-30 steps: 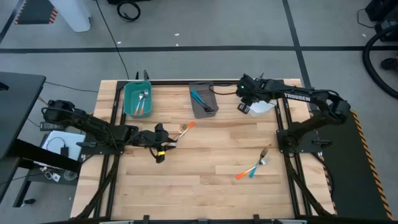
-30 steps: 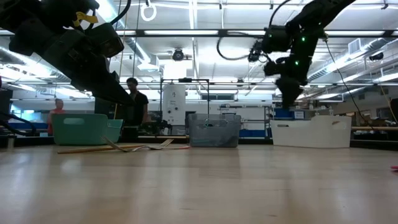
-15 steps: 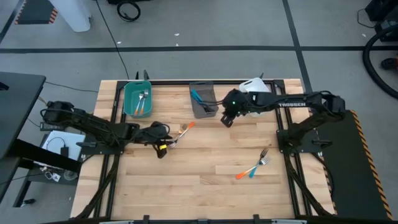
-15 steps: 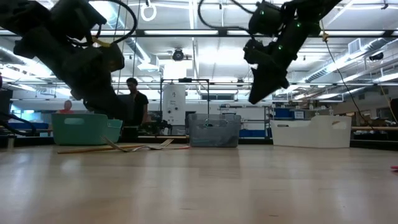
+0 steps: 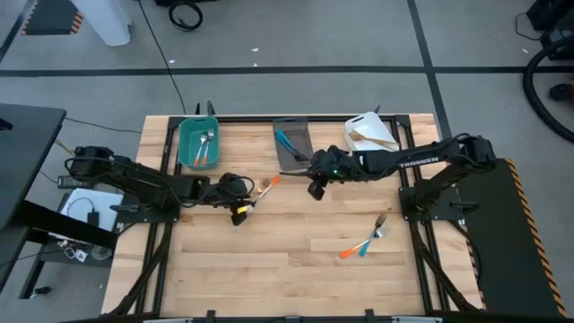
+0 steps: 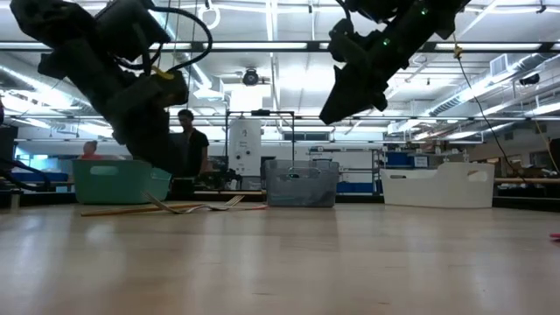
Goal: Sort silverware by color (type)
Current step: Put the gold fork into the white bin
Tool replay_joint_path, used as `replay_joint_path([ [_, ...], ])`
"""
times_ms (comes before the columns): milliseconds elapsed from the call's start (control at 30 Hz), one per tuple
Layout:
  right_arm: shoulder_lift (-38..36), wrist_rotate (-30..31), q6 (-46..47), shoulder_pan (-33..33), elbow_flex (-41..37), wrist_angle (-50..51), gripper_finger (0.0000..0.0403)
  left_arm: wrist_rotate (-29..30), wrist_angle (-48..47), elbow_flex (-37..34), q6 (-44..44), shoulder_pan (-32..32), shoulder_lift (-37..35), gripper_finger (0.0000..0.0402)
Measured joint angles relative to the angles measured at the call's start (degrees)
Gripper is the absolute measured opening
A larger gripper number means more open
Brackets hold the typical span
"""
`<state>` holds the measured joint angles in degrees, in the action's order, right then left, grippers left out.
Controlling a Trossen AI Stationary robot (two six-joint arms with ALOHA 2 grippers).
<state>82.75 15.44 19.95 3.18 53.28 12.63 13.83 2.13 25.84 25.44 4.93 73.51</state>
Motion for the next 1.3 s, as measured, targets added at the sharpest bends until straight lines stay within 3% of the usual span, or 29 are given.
replay_joint_path([
  [433,7.02,-0.02,3.02,-4.98,0.0,-5.57,0.0102,-0.08,3.47,0.09,0.89,-2.91,7.66,0.011],
  [967,7.43,-0.08,4.4,-5.88,-0.02,-7.5,0.0103,0.19,8.07,0.31,-4.32,-5.73,14.52,0.0108],
  [1133,7.81,-0.07,5.62,-7.37,-0.01,-8.25,0.0103,0.08,7.23,0.31,-6.92,-6.02,14.35,0.0085],
  [1300,8.13,0.01,6.23,-8.75,0.0,-8.2,0.0103,0.24,6.67,0.24,-9.4,-6.12,14.35,0.003],
])
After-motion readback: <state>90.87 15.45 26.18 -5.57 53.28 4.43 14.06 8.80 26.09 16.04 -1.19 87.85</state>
